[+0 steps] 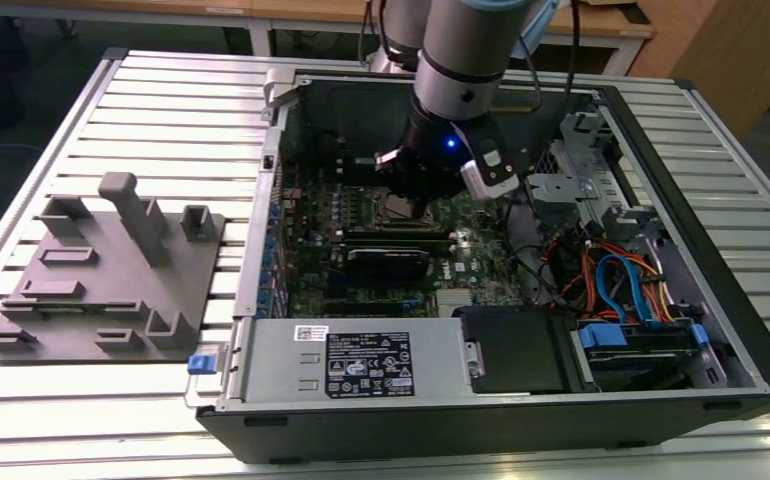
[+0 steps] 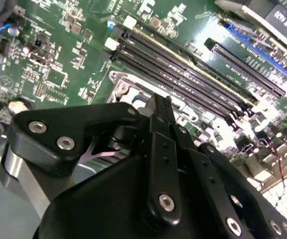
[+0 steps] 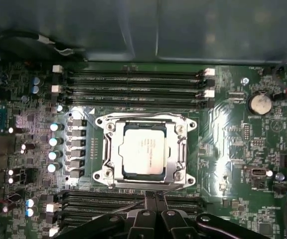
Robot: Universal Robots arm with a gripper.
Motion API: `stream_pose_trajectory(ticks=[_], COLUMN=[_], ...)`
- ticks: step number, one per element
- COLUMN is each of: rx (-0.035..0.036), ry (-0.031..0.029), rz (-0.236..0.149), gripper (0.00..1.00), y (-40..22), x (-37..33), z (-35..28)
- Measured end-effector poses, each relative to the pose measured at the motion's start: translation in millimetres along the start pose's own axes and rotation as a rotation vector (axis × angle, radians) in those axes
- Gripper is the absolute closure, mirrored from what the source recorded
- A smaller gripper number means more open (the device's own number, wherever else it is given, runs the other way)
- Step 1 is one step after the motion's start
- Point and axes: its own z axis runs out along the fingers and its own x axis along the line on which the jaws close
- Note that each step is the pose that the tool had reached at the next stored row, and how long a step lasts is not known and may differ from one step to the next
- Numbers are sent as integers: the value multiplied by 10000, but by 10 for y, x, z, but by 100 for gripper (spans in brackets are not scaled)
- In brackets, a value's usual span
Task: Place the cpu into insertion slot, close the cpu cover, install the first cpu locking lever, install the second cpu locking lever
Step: 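Install the second cpu locking lever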
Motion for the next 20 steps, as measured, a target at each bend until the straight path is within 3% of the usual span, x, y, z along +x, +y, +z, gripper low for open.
stream_pose_trajectory(ticks=[4,11,14,20], rx=[-14,-97,-152,-161], ry=[47,48,46,47], rz=[-41,-56,-60,-60], gripper=[90,90,90,90], y=[-18,-46,-66,-67], x=[39,182,190,190], z=[40,72,77,77])
